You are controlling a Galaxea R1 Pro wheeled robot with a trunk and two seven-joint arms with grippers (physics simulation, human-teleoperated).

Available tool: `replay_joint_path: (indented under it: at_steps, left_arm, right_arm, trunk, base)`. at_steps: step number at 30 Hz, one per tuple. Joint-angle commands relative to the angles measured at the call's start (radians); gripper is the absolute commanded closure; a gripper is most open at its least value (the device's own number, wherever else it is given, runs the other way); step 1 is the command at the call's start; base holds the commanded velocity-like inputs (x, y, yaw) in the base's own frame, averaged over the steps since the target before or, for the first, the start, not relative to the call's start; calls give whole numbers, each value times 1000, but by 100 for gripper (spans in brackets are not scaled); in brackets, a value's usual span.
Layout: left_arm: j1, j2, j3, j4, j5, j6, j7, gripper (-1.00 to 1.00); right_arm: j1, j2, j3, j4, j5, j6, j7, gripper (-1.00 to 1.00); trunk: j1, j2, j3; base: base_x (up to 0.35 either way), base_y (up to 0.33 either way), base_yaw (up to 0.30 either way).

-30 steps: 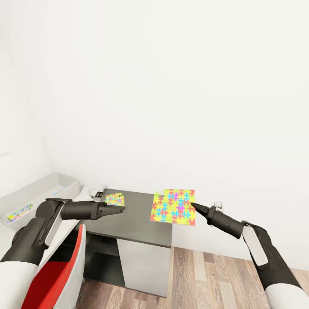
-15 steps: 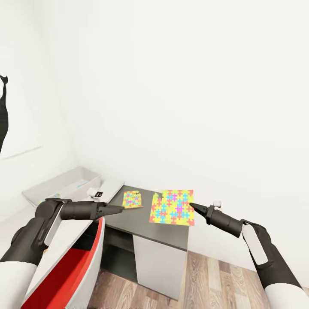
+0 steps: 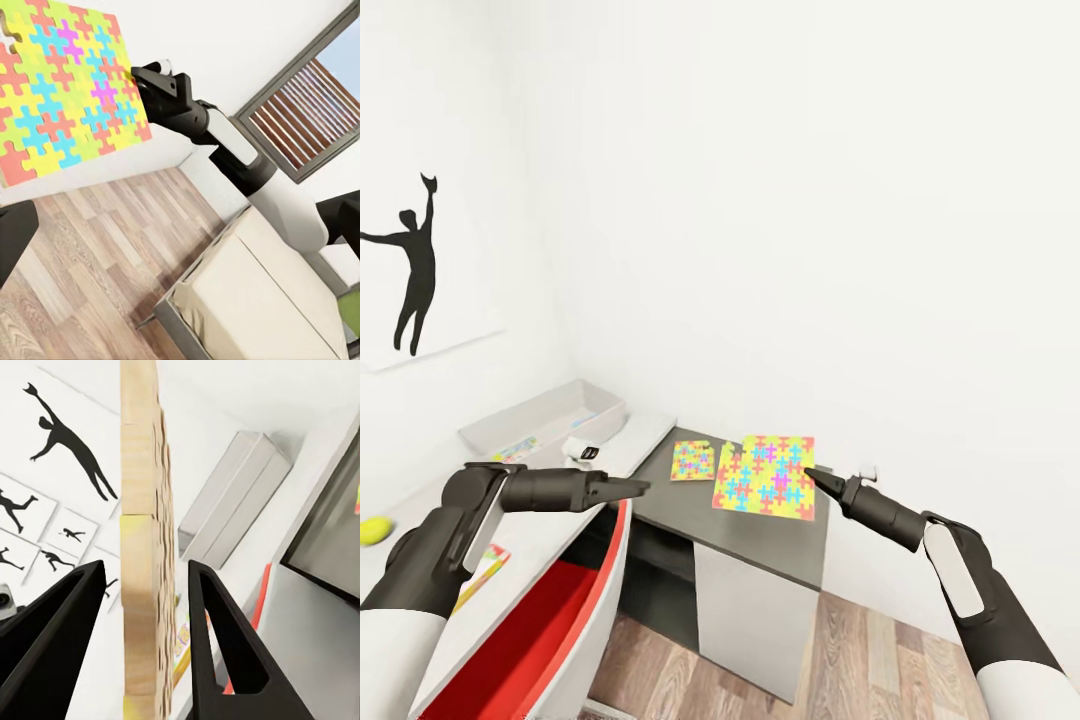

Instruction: Put all the toys in the child's room - the three board games (two on the bed and one on the table), the two jigsaw puzzles on the table, and the tennis ball on the table - inside the toy box on the table in the child's room.

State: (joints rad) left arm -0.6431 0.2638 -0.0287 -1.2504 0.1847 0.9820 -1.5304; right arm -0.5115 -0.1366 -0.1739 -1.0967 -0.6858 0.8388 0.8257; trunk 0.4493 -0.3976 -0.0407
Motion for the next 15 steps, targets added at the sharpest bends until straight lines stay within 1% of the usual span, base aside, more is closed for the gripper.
replay_joint_path:
  at_steps: [1,15]
  left_arm:
    - [-1,1,-2,0,3,11,-2,-100]
    - [-1,0,-3,0,2,10,-2,-100]
  right_arm:
    - [-1,0,-1,0,-1,3,2,100]
    - [-1,-1,-4,0,-3,2,3,100]
  trunk:
    - [1,-2,-3]
    - [1,-2,-3]
  base:
    - [0,0,88]
    - [0,0,9]
